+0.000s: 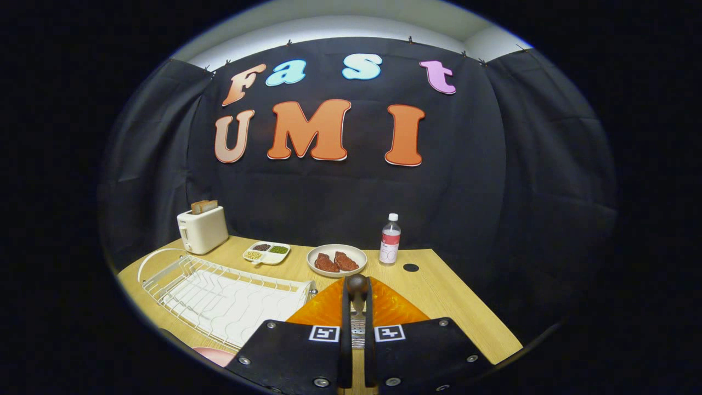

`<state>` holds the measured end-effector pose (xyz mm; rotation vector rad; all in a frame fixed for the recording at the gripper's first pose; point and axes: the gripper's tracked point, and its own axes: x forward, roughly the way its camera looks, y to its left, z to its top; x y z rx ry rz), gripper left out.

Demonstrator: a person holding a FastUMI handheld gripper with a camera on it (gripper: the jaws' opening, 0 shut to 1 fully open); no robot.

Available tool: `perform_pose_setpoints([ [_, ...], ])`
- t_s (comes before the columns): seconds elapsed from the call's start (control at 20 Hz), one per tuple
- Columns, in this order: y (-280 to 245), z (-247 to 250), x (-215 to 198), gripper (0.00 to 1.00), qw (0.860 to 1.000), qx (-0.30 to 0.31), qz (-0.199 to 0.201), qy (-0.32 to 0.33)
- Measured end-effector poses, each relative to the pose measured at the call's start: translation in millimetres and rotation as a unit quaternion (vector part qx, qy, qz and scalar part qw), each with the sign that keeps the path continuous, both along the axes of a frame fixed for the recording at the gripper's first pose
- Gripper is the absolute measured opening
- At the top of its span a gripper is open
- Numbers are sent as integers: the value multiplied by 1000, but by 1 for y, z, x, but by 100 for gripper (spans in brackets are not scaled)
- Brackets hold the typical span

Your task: Take the plate from the dish rack, then take the spoon from the basket and place it into the plate.

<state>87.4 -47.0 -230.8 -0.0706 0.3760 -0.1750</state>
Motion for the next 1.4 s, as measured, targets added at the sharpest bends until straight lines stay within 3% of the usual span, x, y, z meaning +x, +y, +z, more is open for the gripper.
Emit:
perform_pose_setpoints([
  [0.3,32,39,-25,9,999,24,44,-20],
  [0.65,78,45,-61,9,992,63,111,-8],
  [1.05,123,16,-89,9,981,73,177,29],
  [1.4,151,-28,-108,9,971,89,211,69],
])
